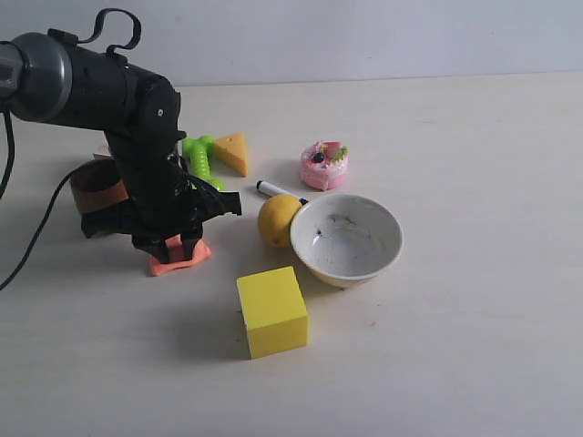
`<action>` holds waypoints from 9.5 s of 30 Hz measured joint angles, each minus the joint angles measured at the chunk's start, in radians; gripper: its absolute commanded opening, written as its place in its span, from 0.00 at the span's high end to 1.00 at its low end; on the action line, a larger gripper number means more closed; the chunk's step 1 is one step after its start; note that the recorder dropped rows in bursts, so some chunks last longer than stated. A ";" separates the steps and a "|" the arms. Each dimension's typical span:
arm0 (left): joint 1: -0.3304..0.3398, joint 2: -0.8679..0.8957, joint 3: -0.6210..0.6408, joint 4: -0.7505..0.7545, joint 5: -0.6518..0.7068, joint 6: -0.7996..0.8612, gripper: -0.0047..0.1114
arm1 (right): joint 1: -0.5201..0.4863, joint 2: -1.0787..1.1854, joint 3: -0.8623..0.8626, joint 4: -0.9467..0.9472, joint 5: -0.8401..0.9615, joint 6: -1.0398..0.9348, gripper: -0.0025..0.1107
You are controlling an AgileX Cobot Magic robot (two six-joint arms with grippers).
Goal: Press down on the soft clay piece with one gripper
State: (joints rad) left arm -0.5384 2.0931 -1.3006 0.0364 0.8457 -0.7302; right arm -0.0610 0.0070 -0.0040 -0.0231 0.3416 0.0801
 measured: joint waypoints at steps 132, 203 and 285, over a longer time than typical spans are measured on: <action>-0.154 -0.991 0.416 0.525 -0.138 -0.219 0.96 | 0.000 0.000 0.000 0.000 0.000 0.000 0.98; 0.558 -2.087 1.298 -0.045 -0.505 0.515 0.96 | 0.000 0.000 0.000 0.000 0.000 0.000 0.98; 0.556 -2.087 1.298 -0.031 -0.479 0.591 0.96 | 0.000 0.000 0.000 0.000 0.000 0.000 0.98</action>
State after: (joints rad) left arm 0.0175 0.0061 -0.0027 0.0053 0.3666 -0.1394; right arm -0.0610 0.0070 -0.0040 -0.0231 0.3416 0.0801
